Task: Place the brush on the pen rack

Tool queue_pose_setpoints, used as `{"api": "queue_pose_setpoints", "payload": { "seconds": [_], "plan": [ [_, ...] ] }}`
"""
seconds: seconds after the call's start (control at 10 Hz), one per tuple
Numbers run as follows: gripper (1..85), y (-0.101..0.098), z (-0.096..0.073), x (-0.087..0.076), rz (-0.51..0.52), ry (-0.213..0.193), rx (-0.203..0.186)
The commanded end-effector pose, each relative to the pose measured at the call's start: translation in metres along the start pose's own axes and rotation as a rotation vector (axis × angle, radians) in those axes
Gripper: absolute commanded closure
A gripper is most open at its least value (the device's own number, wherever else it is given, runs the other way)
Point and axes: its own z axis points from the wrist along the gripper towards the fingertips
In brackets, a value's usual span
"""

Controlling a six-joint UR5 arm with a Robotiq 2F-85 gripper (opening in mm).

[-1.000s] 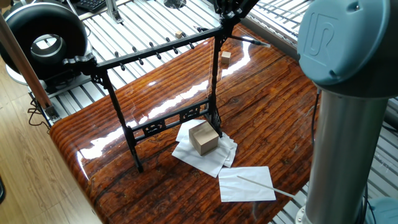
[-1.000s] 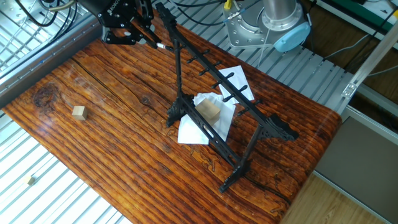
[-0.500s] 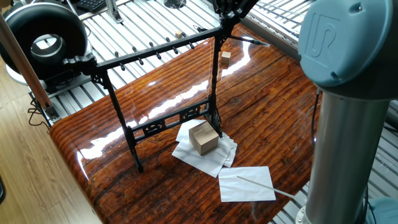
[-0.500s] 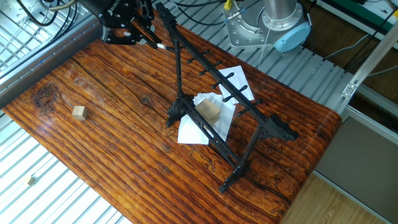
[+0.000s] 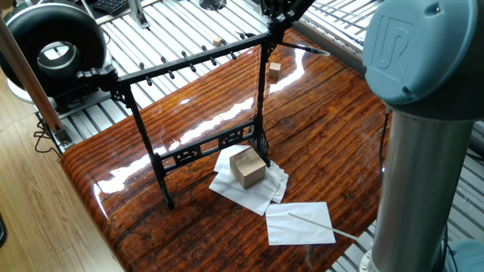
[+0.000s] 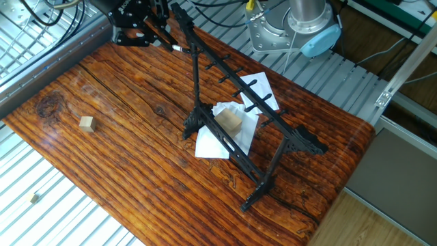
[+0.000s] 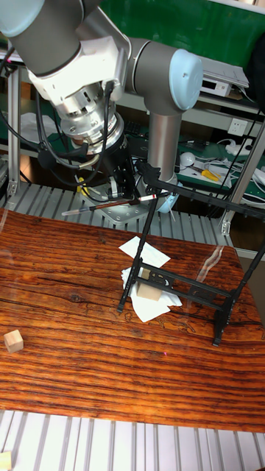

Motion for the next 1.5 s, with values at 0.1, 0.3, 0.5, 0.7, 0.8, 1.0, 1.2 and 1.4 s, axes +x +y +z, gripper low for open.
{"api": "queue_pose_setpoints", "payload": {
  "seconds": [0.1, 0.3, 0.5, 0.7, 0.8, 1.0, 1.2, 1.4],
  "plan": [
    [84.7, -0.0072, 0.0001, 0.004, -0.01, 0.02, 0.027],
    [84.7, -0.0072, 0.0009, 0.0027, -0.009, 0.018, 0.027],
    [84.7, -0.0056, 0.0002, 0.0029, -0.006, 0.023, 0.028],
    [84.7, -0.0047, 0.0001, 0.0041, -0.017, 0.028, 0.026],
    [84.7, -0.0046, 0.0002, 0.0041, -0.024, 0.028, 0.024],
    [84.7, -0.005, 0.0004, 0.0049, -0.039, 0.035, 0.022],
    [84.7, -0.0053, 0.0005, 0.0055, -0.055, 0.038, 0.022],
    [84.7, -0.0065, 0.0002, 0.0069, -0.074, 0.047, 0.023]
  ]
}}
